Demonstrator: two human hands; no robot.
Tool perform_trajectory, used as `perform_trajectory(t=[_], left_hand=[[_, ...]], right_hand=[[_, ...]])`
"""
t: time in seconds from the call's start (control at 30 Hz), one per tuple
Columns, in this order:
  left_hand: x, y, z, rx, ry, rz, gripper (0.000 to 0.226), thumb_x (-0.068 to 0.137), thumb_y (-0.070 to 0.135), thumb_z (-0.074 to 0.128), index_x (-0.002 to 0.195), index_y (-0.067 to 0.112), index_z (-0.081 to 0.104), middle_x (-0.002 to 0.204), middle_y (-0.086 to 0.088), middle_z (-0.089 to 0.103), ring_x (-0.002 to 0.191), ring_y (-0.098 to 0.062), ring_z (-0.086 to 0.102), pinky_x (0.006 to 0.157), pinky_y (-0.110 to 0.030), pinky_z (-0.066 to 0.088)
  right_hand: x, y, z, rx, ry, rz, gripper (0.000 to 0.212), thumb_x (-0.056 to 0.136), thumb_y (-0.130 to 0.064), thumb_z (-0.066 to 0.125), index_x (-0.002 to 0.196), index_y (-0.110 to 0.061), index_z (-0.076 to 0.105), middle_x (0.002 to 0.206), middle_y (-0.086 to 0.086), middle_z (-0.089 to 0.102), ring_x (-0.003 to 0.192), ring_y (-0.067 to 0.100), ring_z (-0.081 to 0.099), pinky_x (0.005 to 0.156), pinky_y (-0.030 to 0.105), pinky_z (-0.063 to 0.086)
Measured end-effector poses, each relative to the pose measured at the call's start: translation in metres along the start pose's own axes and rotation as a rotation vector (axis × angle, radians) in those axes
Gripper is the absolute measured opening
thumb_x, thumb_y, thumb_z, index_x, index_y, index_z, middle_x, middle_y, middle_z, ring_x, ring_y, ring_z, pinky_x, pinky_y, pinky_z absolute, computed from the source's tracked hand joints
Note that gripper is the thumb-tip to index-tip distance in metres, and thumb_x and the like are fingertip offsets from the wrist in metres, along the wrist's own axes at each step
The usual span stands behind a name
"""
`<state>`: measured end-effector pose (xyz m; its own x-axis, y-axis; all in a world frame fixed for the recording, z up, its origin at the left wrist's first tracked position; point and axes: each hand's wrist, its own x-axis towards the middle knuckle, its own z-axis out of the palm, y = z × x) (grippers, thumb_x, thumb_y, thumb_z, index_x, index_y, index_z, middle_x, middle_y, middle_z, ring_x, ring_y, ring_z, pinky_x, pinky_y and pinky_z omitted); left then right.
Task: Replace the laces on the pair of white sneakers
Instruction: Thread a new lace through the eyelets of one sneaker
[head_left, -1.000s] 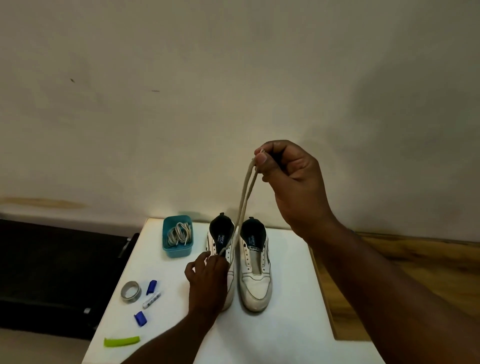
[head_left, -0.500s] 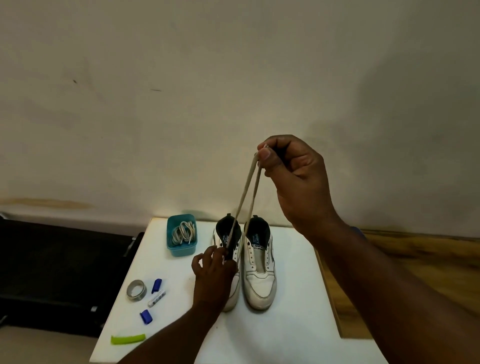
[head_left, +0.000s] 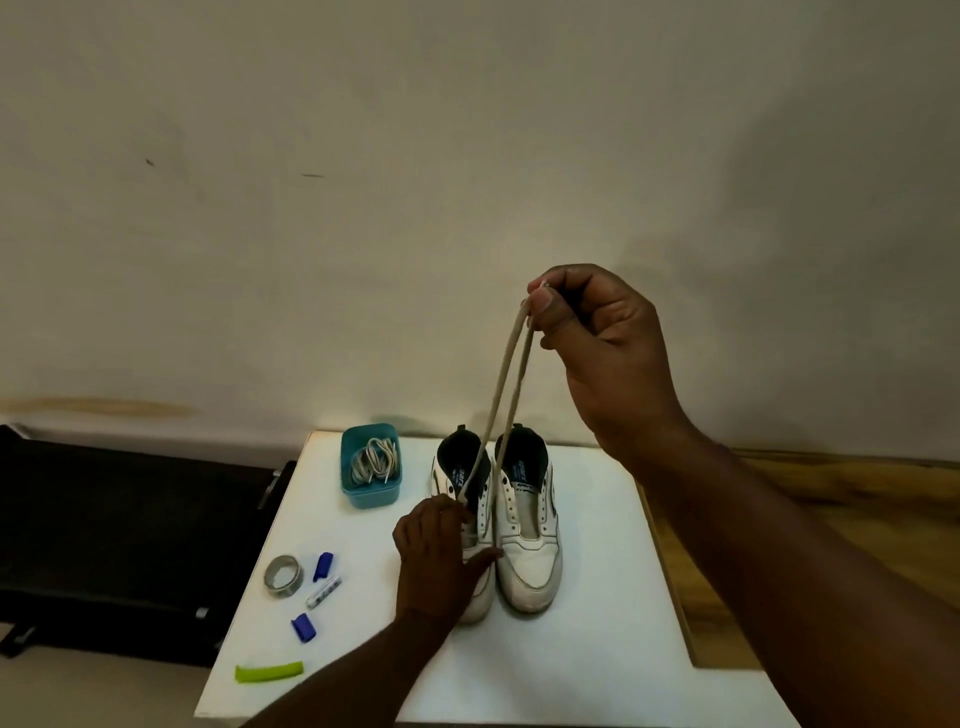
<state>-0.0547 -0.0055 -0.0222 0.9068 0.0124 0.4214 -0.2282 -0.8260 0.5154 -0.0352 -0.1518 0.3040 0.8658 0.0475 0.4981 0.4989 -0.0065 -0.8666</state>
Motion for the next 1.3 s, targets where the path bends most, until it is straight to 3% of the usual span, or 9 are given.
perform_trajectory(t=[0.13, 0.27, 0.43, 0.63, 0.83, 1.03, 1.13, 1.2, 1.3], left_hand=[[-0.001, -0.016, -0.002, -0.163, -0.137, -0.230, 0.098, 0.059, 0.060, 0.091, 0.137, 0.018, 0.048, 0.133, -0.003, 0.052, 0.119, -0.023, 0.050, 0.101, -0.040, 0.046], [0.004, -0.016, -0.002, -0.132, -0.268, -0.107, 0.073, 0.070, 0.060, 0.080, 0.135, 0.037, 0.055, 0.129, 0.009, 0.044, 0.117, -0.016, 0.048, 0.095, -0.031, 0.048], [0.005, -0.010, 0.002, -0.105, -0.254, -0.177, 0.068, 0.071, 0.058, 0.081, 0.132, 0.043, 0.056, 0.133, 0.009, 0.045, 0.117, -0.014, 0.045, 0.094, -0.033, 0.049], [0.020, -0.004, 0.001, -0.243, -0.249, -0.237, 0.027, 0.076, 0.047, 0.081, 0.100, 0.036, 0.078, 0.107, 0.009, 0.058, 0.104, -0.017, 0.056, 0.085, -0.035, 0.051], [0.037, -0.007, -0.004, -0.136, -0.429, -0.160, 0.030, 0.079, 0.049, 0.081, 0.103, 0.033, 0.077, 0.108, 0.010, 0.057, 0.104, -0.011, 0.051, 0.087, -0.029, 0.046], [0.032, -0.010, -0.002, -0.277, -0.348, -0.192, 0.015, 0.082, 0.042, 0.080, 0.087, 0.029, 0.073, 0.086, 0.013, 0.067, 0.086, -0.005, 0.062, 0.081, -0.036, 0.053], [0.033, 0.000, -0.007, -0.126, -0.242, -0.074, 0.028, 0.076, 0.034, 0.087, 0.094, 0.025, 0.069, 0.094, 0.008, 0.065, 0.089, -0.013, 0.059, 0.077, -0.033, 0.052], [0.034, 0.001, -0.008, 0.063, -0.192, 0.139, 0.036, 0.069, 0.036, 0.092, 0.098, 0.023, 0.074, 0.101, 0.005, 0.068, 0.097, -0.020, 0.061, 0.079, -0.034, 0.053], [0.037, -0.009, -0.003, 0.223, -0.274, 0.302, 0.026, 0.081, 0.044, 0.081, 0.103, 0.034, 0.074, 0.115, 0.010, 0.072, 0.127, -0.024, 0.057, 0.102, -0.045, 0.043]], right_hand=[[0.006, -0.004, 0.001, -0.026, -0.033, -0.033, 0.012, 0.101, -0.007, 0.062, 0.101, -0.018, 0.068, 0.094, 0.001, 0.070, 0.090, 0.012, 0.067, 0.079, 0.021, 0.052], [0.015, -0.013, 0.000, -0.014, -0.039, -0.075, 0.013, 0.100, -0.007, 0.062, 0.100, -0.018, 0.068, 0.095, 0.005, 0.070, 0.091, 0.016, 0.067, 0.080, 0.022, 0.052], [0.023, -0.024, -0.006, -0.044, -0.046, -0.124, 0.011, 0.100, -0.008, 0.063, 0.101, -0.018, 0.068, 0.094, 0.002, 0.071, 0.089, 0.017, 0.067, 0.077, 0.025, 0.053], [0.020, -0.026, -0.011, -0.043, -0.122, -0.065, 0.009, 0.100, -0.011, 0.061, 0.102, -0.017, 0.067, 0.090, 0.002, 0.070, 0.081, 0.018, 0.067, 0.070, 0.034, 0.055], [0.020, -0.025, -0.011, -0.035, -0.130, -0.074, 0.009, 0.099, -0.011, 0.062, 0.103, -0.017, 0.068, 0.092, 0.002, 0.071, 0.082, 0.018, 0.068, 0.071, 0.032, 0.053], [0.018, -0.024, -0.015, -0.047, -0.111, -0.077, 0.011, 0.099, -0.009, 0.062, 0.102, -0.018, 0.068, 0.091, 0.001, 0.071, 0.082, 0.017, 0.068, 0.071, 0.030, 0.053], [0.016, -0.024, -0.016, -0.052, -0.116, -0.070, 0.012, 0.100, -0.008, 0.062, 0.102, -0.018, 0.068, 0.090, 0.001, 0.071, 0.082, 0.017, 0.068, 0.071, 0.029, 0.054], [0.014, -0.023, -0.018, -0.055, -0.126, -0.063, 0.011, 0.099, -0.009, 0.062, 0.102, -0.017, 0.068, 0.090, 0.000, 0.071, 0.082, 0.018, 0.068, 0.071, 0.029, 0.054], [0.013, -0.020, -0.020, -0.067, -0.134, -0.050, 0.010, 0.100, -0.010, 0.061, 0.103, -0.017, 0.068, 0.092, 0.001, 0.071, 0.083, 0.017, 0.068, 0.072, 0.029, 0.055]])
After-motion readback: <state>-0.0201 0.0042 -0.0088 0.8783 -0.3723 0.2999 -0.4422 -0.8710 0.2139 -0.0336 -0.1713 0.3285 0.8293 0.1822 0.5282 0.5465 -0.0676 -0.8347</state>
